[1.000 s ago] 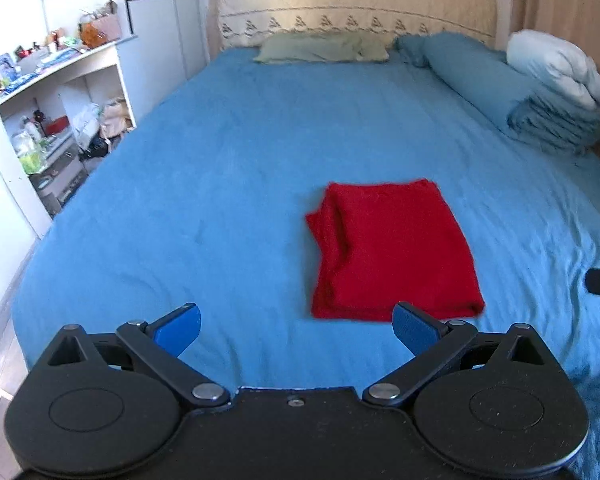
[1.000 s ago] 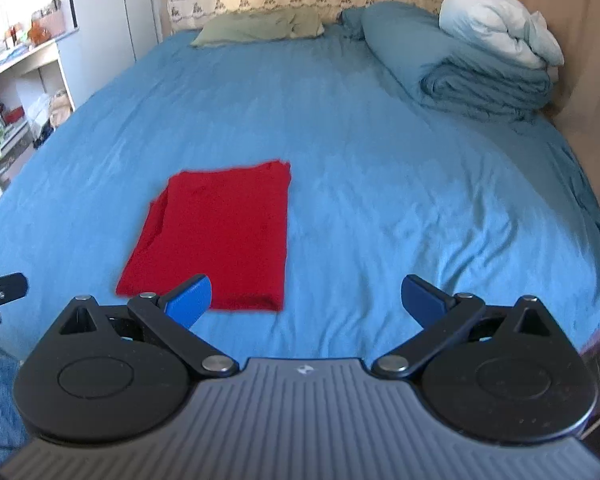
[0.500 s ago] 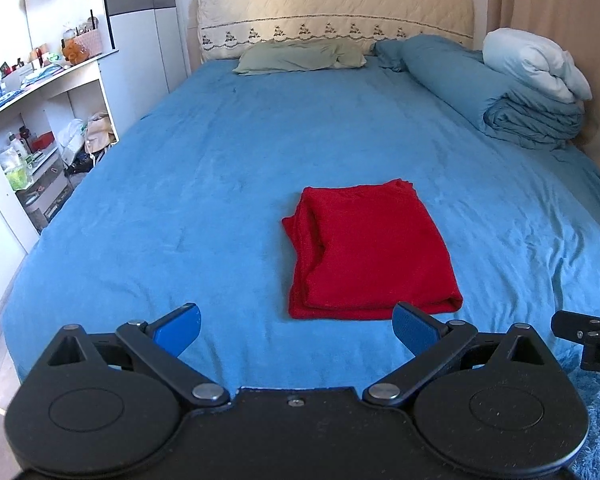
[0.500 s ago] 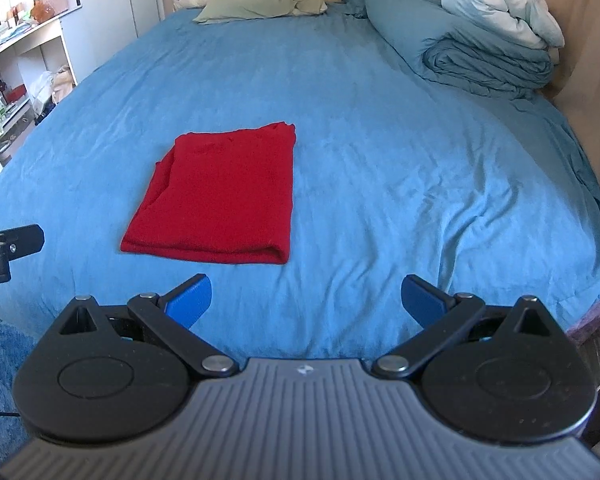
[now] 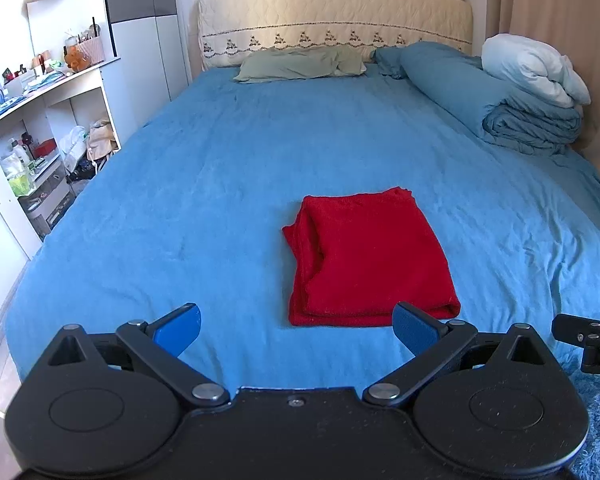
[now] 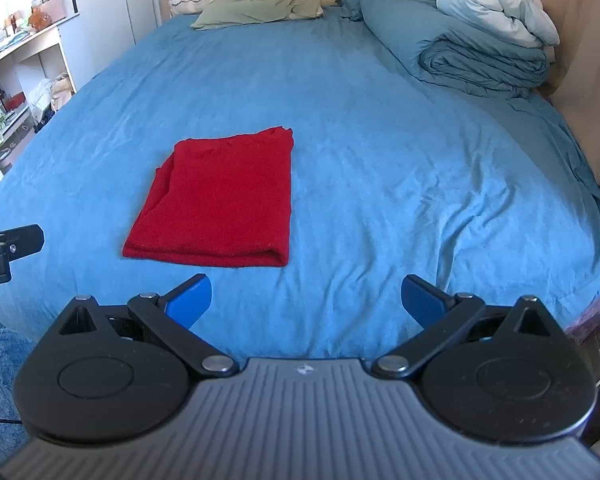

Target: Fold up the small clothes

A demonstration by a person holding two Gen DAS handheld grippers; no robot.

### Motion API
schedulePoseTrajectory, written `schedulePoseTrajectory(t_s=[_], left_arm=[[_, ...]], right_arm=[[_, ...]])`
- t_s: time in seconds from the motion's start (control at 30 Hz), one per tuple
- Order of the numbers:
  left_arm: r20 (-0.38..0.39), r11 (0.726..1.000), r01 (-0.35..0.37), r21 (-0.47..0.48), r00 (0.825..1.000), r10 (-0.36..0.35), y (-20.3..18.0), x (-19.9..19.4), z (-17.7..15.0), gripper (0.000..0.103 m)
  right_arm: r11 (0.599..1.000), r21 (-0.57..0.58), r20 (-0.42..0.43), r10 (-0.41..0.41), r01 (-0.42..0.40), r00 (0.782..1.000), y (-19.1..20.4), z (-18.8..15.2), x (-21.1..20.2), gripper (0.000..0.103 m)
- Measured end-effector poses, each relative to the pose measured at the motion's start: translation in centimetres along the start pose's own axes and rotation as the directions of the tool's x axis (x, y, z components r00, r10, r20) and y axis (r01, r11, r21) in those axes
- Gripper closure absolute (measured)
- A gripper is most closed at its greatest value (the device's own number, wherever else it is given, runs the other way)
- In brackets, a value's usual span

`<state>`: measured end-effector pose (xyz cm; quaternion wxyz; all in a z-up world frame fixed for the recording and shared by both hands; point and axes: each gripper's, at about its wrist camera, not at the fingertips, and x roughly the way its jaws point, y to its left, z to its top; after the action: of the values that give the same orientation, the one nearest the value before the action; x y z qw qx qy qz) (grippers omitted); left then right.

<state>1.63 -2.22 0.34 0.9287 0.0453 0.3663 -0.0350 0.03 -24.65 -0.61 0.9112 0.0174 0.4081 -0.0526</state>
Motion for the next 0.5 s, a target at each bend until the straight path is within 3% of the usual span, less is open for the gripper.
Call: schedulePoseTrajectory(t_s=[0.5], left_arm=[[0.013,1.0,0.005,0.01,1.0,-0.005,0.21,-0.3,0.09,0.0]], right_arm=[[1.0,0.005,0.004,0.003,-0.003,1.0,-0.33,0.06,-0.35,0.0]])
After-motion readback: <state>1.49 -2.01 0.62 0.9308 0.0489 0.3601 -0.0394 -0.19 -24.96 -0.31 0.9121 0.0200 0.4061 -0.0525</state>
